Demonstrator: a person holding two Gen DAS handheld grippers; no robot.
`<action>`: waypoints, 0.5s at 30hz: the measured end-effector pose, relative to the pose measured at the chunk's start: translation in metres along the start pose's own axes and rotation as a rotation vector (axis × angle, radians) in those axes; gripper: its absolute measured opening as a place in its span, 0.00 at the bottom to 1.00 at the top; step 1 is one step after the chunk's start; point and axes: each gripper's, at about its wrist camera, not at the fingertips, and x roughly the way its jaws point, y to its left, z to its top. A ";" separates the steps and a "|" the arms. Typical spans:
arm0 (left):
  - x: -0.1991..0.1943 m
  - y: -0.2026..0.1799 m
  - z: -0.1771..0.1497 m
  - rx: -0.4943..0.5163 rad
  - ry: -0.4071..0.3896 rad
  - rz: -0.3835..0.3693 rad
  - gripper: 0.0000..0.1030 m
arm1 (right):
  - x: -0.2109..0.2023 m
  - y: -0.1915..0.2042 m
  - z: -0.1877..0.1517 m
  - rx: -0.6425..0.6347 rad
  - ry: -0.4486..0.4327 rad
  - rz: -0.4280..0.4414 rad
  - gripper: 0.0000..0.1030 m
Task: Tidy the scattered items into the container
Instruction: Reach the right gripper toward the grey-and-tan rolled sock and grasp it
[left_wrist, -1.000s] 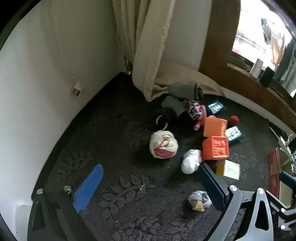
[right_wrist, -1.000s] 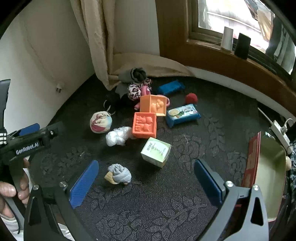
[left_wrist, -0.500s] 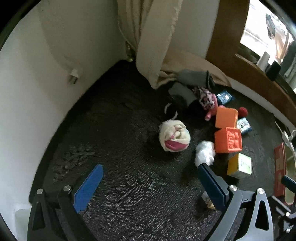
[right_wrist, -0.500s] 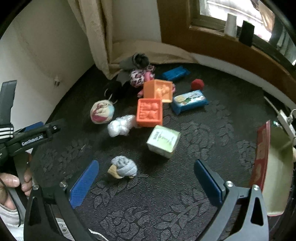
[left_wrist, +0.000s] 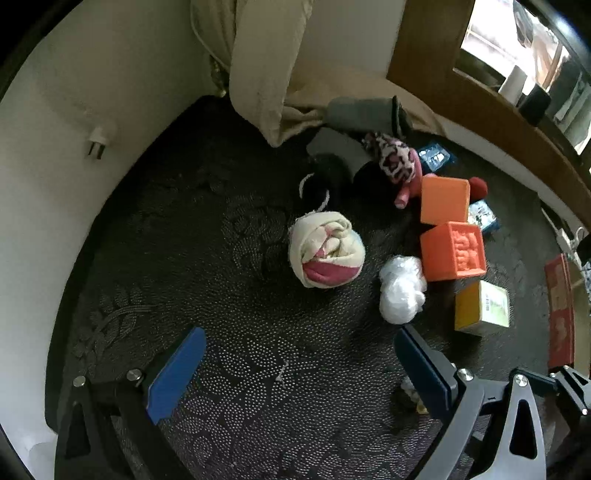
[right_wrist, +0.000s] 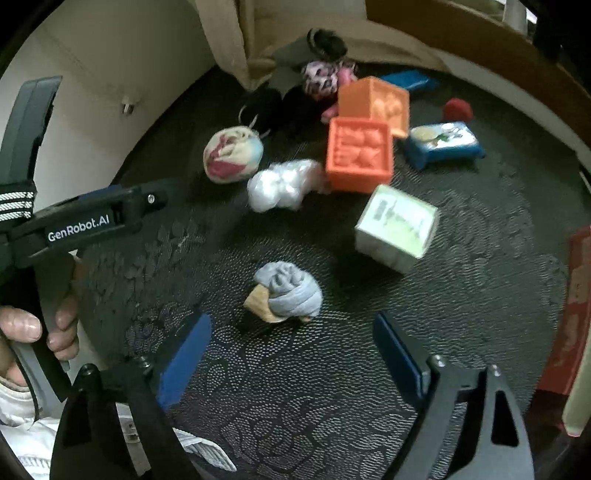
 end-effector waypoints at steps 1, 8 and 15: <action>0.002 0.000 -0.001 0.005 0.006 0.000 1.00 | 0.005 0.000 0.001 0.007 0.009 0.005 0.87; 0.014 0.003 0.006 0.035 0.031 -0.006 1.00 | 0.042 0.003 0.009 0.038 0.065 0.002 0.67; 0.023 -0.015 0.019 0.089 0.029 -0.096 1.00 | 0.036 -0.006 0.003 0.086 0.052 -0.022 0.53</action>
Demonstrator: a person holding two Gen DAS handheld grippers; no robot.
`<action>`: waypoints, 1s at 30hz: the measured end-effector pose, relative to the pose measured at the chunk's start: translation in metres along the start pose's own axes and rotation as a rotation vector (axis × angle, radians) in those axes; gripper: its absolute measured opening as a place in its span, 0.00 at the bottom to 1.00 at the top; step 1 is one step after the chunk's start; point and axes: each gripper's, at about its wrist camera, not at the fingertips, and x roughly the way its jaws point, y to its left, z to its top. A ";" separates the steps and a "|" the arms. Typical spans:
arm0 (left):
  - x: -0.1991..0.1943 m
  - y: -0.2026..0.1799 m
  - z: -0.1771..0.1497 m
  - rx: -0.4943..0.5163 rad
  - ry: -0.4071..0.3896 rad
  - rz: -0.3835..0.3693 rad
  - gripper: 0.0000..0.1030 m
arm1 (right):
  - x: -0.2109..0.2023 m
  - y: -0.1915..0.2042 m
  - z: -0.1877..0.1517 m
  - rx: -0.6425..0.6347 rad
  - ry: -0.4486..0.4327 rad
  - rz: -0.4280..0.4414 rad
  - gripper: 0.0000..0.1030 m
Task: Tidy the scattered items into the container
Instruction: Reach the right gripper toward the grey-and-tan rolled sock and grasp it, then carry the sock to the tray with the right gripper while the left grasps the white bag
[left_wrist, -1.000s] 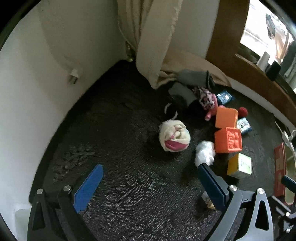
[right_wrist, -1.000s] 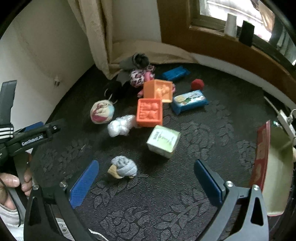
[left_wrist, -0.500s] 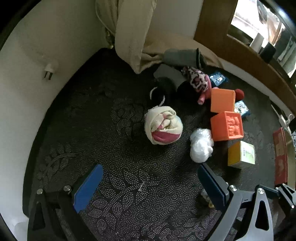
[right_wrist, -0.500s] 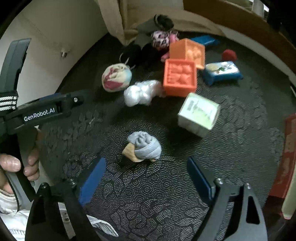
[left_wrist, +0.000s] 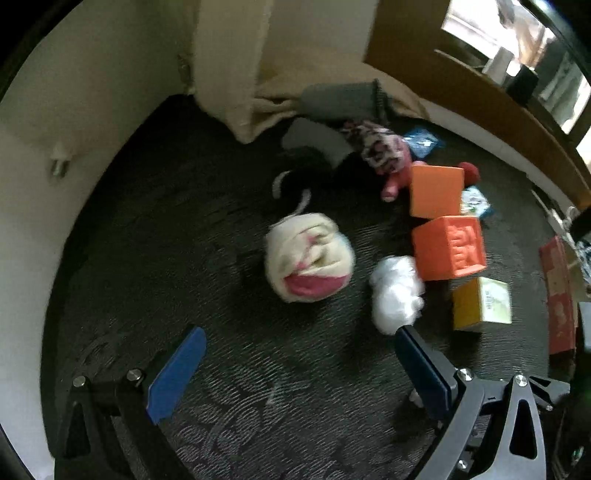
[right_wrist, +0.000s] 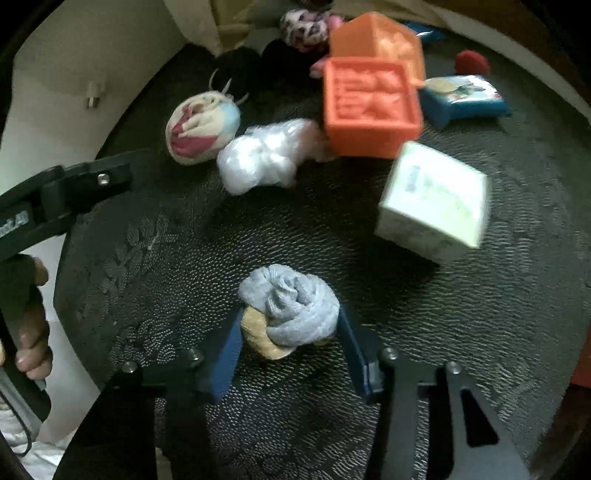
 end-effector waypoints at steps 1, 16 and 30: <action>0.003 -0.004 0.003 0.009 0.000 -0.018 1.00 | -0.006 -0.002 0.000 0.003 -0.012 -0.001 0.53; 0.048 -0.060 0.018 0.147 0.006 -0.063 0.93 | -0.056 -0.056 -0.031 0.130 -0.065 -0.086 0.53; 0.065 -0.068 0.004 0.023 0.043 -0.082 0.37 | -0.088 -0.081 -0.041 0.086 -0.123 -0.085 0.53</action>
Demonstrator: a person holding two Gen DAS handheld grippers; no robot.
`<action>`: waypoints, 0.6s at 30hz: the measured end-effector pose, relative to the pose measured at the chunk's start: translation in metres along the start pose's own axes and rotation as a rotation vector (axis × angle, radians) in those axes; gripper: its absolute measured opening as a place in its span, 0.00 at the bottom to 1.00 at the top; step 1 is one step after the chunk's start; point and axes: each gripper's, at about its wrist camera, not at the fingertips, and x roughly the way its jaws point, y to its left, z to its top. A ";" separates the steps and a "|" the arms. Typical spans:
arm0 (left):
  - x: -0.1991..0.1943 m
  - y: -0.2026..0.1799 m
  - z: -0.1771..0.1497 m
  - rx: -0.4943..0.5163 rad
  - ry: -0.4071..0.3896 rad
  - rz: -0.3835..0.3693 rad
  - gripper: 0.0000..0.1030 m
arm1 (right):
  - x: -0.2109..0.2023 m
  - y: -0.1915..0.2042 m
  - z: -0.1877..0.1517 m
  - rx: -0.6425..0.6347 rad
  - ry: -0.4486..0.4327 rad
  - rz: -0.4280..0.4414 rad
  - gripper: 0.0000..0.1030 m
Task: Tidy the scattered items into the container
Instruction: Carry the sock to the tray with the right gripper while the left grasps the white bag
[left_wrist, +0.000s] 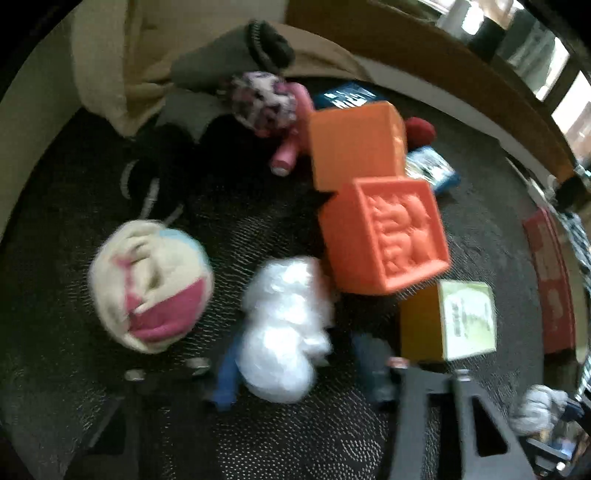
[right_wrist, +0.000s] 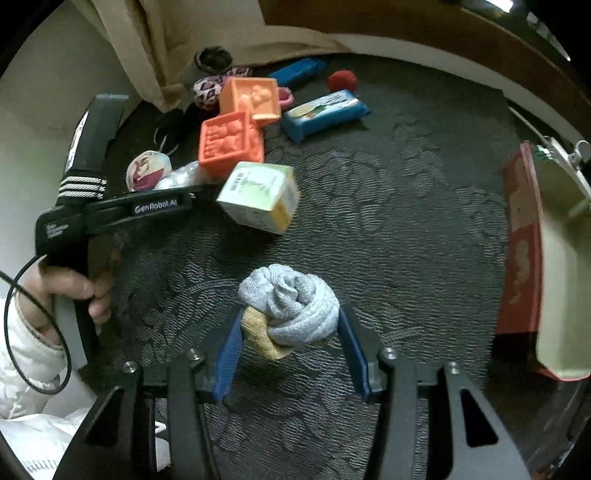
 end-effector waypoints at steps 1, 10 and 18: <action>-0.006 -0.001 -0.001 -0.018 -0.010 0.002 0.37 | -0.007 -0.006 -0.002 0.004 -0.014 -0.001 0.53; -0.077 -0.059 -0.013 -0.036 -0.142 0.000 0.37 | -0.054 -0.073 -0.012 0.084 -0.160 -0.009 0.53; -0.110 -0.194 -0.011 0.158 -0.174 -0.156 0.37 | -0.098 -0.154 -0.031 0.221 -0.267 -0.082 0.53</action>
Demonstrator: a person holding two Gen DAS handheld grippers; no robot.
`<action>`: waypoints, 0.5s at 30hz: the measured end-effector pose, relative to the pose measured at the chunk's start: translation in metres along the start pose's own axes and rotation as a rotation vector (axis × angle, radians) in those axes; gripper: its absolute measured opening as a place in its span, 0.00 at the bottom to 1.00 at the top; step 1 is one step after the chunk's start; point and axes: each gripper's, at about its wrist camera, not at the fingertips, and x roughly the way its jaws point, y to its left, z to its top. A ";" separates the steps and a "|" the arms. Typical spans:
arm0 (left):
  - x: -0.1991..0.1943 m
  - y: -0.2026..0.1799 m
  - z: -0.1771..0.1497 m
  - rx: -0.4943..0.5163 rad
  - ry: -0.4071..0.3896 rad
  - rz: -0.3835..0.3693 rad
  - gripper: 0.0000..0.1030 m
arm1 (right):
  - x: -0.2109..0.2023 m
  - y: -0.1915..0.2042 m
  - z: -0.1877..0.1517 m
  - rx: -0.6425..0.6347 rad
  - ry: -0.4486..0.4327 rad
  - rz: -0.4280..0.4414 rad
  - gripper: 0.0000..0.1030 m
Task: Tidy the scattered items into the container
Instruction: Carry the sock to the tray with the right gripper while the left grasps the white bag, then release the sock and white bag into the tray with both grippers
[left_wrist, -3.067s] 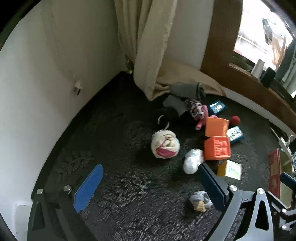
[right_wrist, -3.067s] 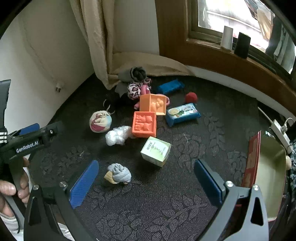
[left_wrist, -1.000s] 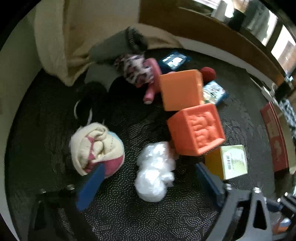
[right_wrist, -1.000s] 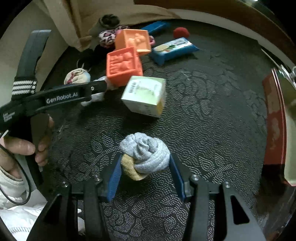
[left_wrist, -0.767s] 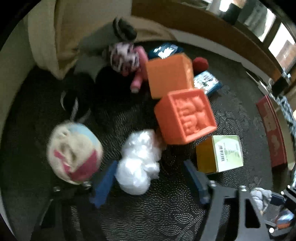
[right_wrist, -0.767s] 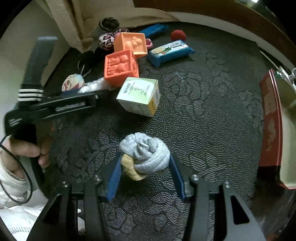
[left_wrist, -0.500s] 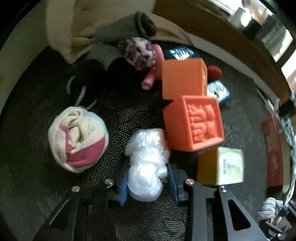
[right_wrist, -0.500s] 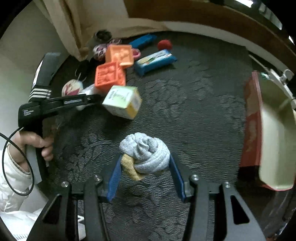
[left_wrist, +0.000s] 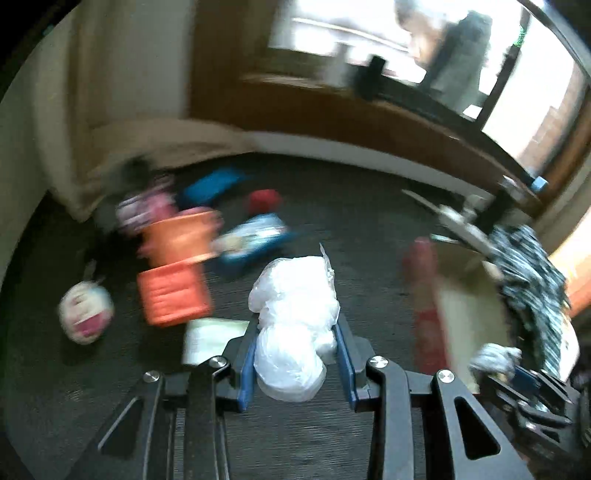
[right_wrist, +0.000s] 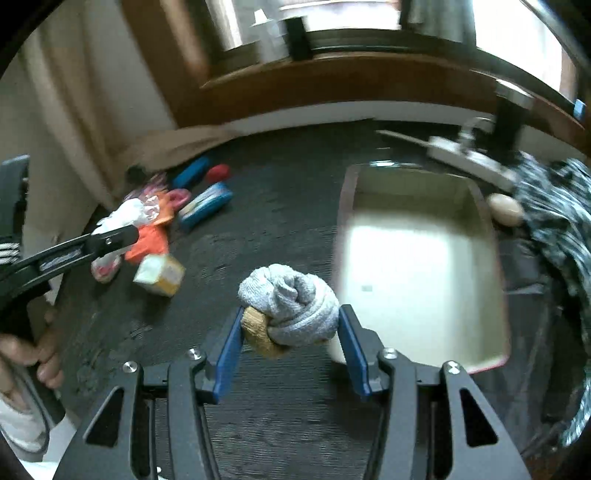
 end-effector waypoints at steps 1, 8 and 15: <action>0.004 -0.020 0.002 0.030 0.008 -0.030 0.37 | -0.004 -0.012 0.000 0.017 -0.005 -0.013 0.53; 0.036 -0.129 0.006 0.201 0.055 -0.158 0.37 | -0.018 -0.064 -0.004 0.078 -0.012 -0.076 0.53; 0.044 -0.161 0.013 0.236 0.052 -0.166 0.81 | -0.014 -0.084 -0.001 0.111 -0.008 -0.092 0.56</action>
